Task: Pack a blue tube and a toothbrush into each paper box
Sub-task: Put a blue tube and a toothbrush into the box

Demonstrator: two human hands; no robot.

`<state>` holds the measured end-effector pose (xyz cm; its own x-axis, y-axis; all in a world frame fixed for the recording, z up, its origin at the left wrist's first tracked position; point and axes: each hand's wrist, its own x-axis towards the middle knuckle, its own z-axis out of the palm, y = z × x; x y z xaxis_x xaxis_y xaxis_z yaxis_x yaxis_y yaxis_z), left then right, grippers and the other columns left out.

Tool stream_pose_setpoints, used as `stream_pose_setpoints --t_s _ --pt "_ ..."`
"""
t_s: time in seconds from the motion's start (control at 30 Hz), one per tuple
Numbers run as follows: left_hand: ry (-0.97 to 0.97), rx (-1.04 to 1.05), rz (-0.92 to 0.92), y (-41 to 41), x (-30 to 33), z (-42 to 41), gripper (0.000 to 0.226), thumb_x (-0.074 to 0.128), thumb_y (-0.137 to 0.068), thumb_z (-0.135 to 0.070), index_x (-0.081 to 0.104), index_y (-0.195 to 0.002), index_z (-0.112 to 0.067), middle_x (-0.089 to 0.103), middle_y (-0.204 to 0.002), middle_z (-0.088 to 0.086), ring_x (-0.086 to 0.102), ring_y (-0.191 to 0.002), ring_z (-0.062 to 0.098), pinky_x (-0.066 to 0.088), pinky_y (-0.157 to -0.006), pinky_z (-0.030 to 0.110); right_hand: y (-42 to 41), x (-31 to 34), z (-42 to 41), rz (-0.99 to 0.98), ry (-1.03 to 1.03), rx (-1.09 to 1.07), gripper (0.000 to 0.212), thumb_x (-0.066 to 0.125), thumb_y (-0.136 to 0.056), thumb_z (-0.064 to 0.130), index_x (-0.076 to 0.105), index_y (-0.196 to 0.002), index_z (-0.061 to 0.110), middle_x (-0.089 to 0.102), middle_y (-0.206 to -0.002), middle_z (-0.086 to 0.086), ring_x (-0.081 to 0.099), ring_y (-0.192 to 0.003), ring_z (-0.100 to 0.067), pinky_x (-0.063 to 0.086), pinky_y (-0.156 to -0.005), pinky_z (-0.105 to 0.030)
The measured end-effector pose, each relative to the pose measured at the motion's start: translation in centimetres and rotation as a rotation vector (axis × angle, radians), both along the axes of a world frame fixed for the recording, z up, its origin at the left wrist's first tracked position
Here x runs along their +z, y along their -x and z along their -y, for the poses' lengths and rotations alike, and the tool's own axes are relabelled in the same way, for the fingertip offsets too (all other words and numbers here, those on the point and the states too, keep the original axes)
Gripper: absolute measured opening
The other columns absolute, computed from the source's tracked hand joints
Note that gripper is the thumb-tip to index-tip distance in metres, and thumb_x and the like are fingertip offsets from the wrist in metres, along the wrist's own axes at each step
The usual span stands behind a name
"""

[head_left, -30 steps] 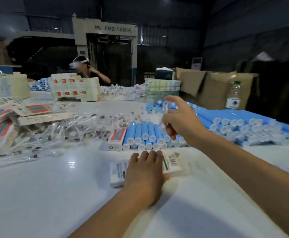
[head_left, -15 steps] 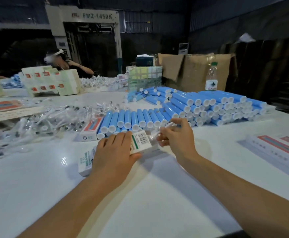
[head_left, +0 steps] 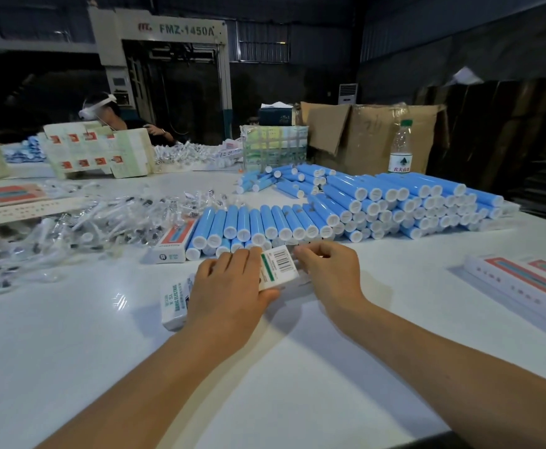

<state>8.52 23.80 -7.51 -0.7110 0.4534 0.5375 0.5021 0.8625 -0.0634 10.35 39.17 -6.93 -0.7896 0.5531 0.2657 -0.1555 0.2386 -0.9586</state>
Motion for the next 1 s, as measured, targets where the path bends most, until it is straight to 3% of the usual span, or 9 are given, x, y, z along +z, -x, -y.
stream_pose_setpoints --t_s 0.1,0.17,0.27,0.3,0.37,0.5,0.63,0.8,1.0 --pt "-0.009 0.001 0.001 0.0 -0.1 -0.1 0.064 0.033 -0.091 -0.06 0.022 -0.142 -0.023 0.039 -0.138 -0.006 0.036 -0.123 0.015 0.025 -0.099 0.031 -0.6 0.2 0.9 -0.049 -0.186 0.03 0.017 0.062 -0.09 0.02 0.074 -0.079 0.025 0.068 -0.07 0.009 0.067 -0.082 -0.019 0.051 -0.084 -0.046" --pt "-0.018 0.023 0.0 0.2 0.0 0.1 0.065 0.034 -0.091 -0.06 0.021 -0.143 -0.022 0.038 -0.139 -0.005 0.036 -0.124 0.016 0.026 -0.1 0.031 -0.8 0.3 1.3 -0.049 -0.264 0.057 0.02 0.053 -0.096 0.023 0.068 -0.109 0.026 0.064 -0.08 0.012 0.063 -0.096 -0.022 0.044 -0.095 -0.049" --pt "-0.027 0.06 0.011 0.5 0.1 0.5 0.067 0.033 -0.092 -0.061 0.02 -0.145 -0.021 0.037 -0.142 -0.005 0.034 -0.127 0.016 0.025 -0.102 0.032 -0.8 0.1 0.8 -0.02 -0.367 0.072 0.034 0.044 -0.1 0.026 0.051 -0.133 0.028 0.066 -0.1 0.008 0.052 -0.11 -0.014 0.029 -0.105 -0.036" --pt "-0.028 0.075 0.009 0.6 0.1 0.6 0.067 0.032 -0.092 -0.061 0.02 -0.145 -0.022 0.037 -0.141 -0.005 0.034 -0.127 0.016 0.025 -0.102 0.032 -1.0 0.1 0.8 -0.034 -0.431 0.056 0.032 0.044 -0.099 0.025 0.051 -0.131 0.028 0.065 -0.103 0.012 0.047 -0.11 -0.009 0.025 -0.1 -0.03" --pt "-0.036 0.107 0.002 0.8 0.3 0.8 0.066 0.03 -0.092 -0.061 0.02 -0.144 -0.022 0.037 -0.141 -0.005 0.034 -0.128 0.017 0.025 -0.102 0.033 -1.4 0.3 0.8 -0.104 -0.519 -0.001 0.024 0.05 -0.097 0.021 0.059 -0.119 0.025 0.059 -0.096 0.019 0.046 -0.101 -0.006 0.028 -0.092 -0.031" --pt "-0.076 0.151 0.014 0.9 0.6 1.0 0.064 0.03 -0.092 -0.061 0.021 -0.143 -0.022 0.036 -0.143 -0.004 0.031 -0.132 0.018 0.025 -0.103 0.034 -1.8 0.3 1.0 -0.14 -0.524 0.016 0.011 0.061 -0.09 0.014 0.069 -0.097 0.013 0.061 -0.089 0.007 0.053 -0.087 -0.012 0.044 -0.085 -0.035" --pt "-0.067 0.143 0.018 0.7 0.5 0.8 0.065 0.03 -0.093 -0.061 0.019 -0.144 -0.023 0.035 -0.143 -0.004 0.032 -0.13 0.018 0.026 -0.102 0.034 -1.8 0.1 1.5 -0.091 -0.469 0.096 0.019 0.061 -0.09 0.011 0.072 -0.105 0.009 0.069 -0.098 -0.003 0.058 -0.086 -0.013 0.046 -0.082 -0.026" --pt "-0.034 0.144 0.007 0.7 0.3 0.8 0.067 0.029 -0.092 -0.062 0.018 -0.144 -0.022 0.036 -0.141 -0.004 0.034 -0.127 0.019 0.026 -0.1 0.034 -1.9 0.0 1.5 -0.066 -0.324 0.115 0.021 0.064 -0.088 0.009 0.072 -0.107 0.01 0.063 -0.079 0.02 0.061 -0.08 -0.004 0.049 -0.077 -0.018" --pt "0.01 0.139 -0.009 0.7 0.0 0.6 0.065 0.028 -0.092 -0.062 0.022 -0.142 -0.019 0.039 -0.137 -0.003 0.036 -0.124 0.019 0.027 -0.099 0.034 -1.7 -0.5 1.6 -0.064 -0.263 0.132 0.032 0.064 -0.086 0.004 0.066 -0.117 0.012 0.066 -0.079 0.014 0.059 -0.074 0.004 0.044 -0.07 -0.008"
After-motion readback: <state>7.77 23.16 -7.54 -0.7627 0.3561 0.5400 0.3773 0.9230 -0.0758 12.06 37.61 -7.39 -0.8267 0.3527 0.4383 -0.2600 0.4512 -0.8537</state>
